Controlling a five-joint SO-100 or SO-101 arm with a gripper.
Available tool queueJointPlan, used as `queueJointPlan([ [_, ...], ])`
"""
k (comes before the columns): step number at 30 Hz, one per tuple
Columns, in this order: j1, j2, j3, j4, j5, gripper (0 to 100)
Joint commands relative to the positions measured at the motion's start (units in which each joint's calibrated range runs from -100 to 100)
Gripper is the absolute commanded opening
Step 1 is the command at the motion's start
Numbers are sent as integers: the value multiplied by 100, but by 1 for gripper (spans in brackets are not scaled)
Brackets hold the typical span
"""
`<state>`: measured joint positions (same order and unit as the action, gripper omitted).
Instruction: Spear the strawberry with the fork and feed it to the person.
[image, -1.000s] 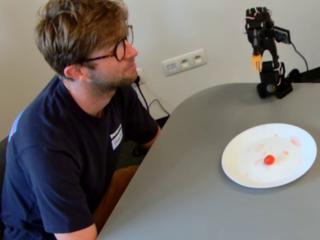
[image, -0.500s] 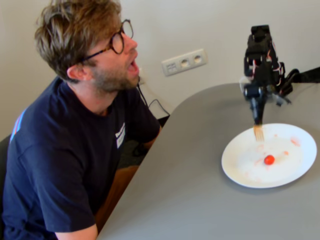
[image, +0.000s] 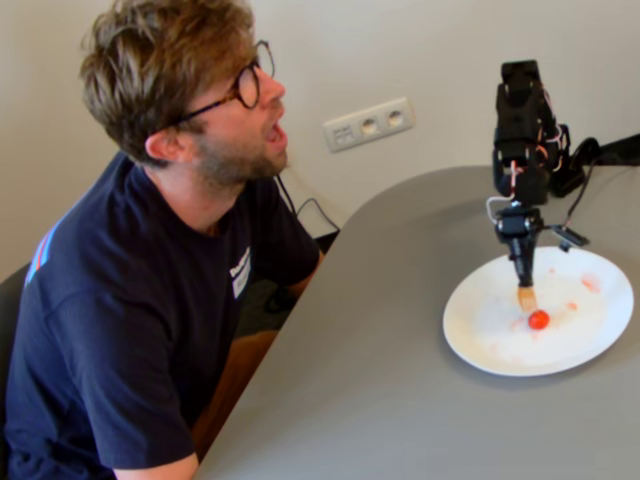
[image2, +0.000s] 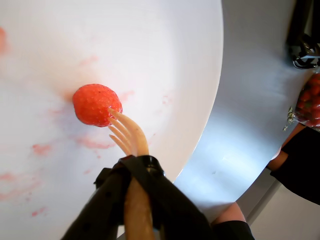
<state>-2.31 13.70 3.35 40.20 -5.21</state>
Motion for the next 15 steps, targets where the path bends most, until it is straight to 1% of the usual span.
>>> queueJointPlan([
  [1,-113,-35,188,-121,-19,1],
  [7,-195,-18,1035,-434,34,1],
  [11,-187,-162,1432,-68,2,1],
  [13,-172,-171,1441,254,7,1],
  [15,-172,-146,1432,341,23,1],
])
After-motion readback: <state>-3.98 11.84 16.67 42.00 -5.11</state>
